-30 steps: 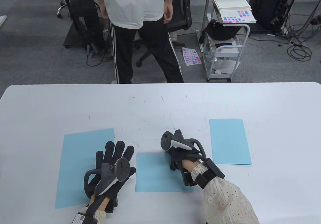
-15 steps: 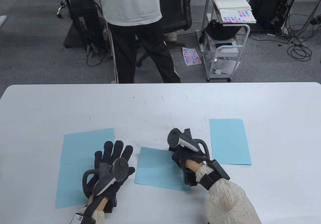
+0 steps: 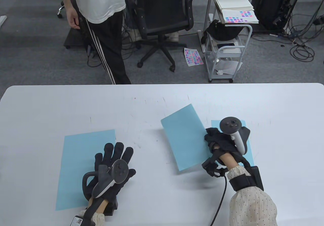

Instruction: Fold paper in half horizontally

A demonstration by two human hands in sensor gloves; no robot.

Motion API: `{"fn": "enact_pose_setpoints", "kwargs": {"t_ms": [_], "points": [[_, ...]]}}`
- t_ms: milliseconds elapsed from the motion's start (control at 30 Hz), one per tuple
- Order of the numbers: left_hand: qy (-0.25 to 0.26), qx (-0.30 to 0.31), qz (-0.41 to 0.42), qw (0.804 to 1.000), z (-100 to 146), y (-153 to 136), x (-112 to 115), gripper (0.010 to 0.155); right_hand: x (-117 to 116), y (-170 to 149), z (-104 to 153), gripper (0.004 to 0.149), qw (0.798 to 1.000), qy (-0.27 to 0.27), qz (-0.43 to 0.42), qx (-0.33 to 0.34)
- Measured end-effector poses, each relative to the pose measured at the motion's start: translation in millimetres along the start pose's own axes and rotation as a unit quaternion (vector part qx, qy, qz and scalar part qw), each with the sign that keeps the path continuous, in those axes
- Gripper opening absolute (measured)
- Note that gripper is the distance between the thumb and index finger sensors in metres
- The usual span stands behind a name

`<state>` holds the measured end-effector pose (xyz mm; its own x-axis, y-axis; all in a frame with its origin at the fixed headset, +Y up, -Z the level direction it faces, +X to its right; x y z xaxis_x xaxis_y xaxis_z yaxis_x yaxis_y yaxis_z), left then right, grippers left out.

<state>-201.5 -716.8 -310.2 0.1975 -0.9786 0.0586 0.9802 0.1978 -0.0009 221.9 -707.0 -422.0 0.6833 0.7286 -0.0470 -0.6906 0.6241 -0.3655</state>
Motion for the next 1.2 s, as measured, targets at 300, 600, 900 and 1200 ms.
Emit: {"fn": "enact_pose_setpoints", "kwargs": {"t_ms": [300, 600, 900, 1200], "points": [[-0.011, -0.002, -0.007, 1.0, -3, -4, 4, 0.077, 52, -80, -19, 0.044, 0.987, -0.084, -0.029, -0.134], [-0.015, -0.005, -0.008, 1.0, -4, -5, 5, 0.077, 49, -123, -29, 0.045, 0.971, -0.097, 0.029, -0.217], [-0.019, -0.005, -0.004, 1.0, -3, -6, 5, 0.077, 35, -116, -22, 0.065, 0.962, -0.092, 0.136, -0.22], [-0.019, -0.003, 0.002, 1.0, -2, -7, 4, 0.077, 12, -78, 3, 0.071, 0.979, -0.039, 0.158, -0.127]]}}
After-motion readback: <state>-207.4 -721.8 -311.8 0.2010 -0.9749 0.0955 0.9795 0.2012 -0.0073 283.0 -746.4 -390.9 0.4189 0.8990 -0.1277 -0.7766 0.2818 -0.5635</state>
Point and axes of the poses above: the tracker on the back of each hand, its own y axis roughly to the thumb side, its own z axis roughly from the fingertips to the wrist, x = y × z, the point moved 2 cm from there along -z, roughly from the wrist to the fingertips, and after that the axes turned 8 degrees about z, right-handed, at the moved point
